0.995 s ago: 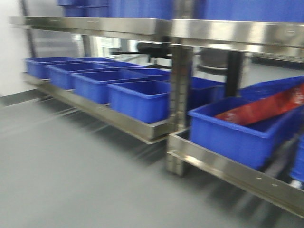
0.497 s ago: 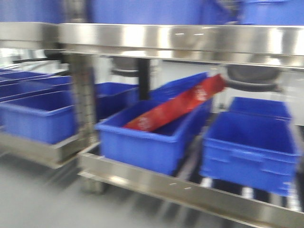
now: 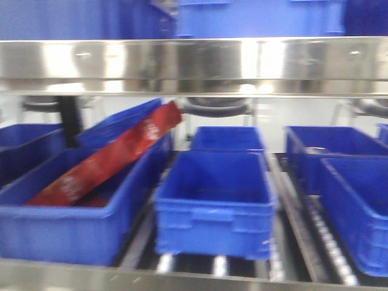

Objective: Place valve from conveyor to right shelf box
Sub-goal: 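Drive the base past the red conveyor frame to the bin shelf, then position both held valves above the blue bins on the shelf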

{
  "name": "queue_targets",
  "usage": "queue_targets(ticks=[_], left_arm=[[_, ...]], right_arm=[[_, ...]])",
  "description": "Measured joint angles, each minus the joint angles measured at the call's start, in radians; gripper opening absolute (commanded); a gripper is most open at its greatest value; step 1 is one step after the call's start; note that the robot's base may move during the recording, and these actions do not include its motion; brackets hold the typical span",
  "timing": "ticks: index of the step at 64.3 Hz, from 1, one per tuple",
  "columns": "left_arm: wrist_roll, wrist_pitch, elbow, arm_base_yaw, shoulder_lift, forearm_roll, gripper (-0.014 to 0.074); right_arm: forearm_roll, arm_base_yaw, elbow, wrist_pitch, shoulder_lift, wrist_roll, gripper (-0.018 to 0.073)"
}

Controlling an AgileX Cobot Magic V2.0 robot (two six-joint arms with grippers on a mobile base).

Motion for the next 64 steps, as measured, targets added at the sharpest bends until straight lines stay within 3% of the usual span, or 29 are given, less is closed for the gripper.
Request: queue_targets(ticks=[64], left_arm=[[0.0,0.0,0.0,0.0,0.0,0.0,-0.0111]], right_arm=[[0.0,0.0,0.0,0.0,0.0,0.0,-0.0153]])
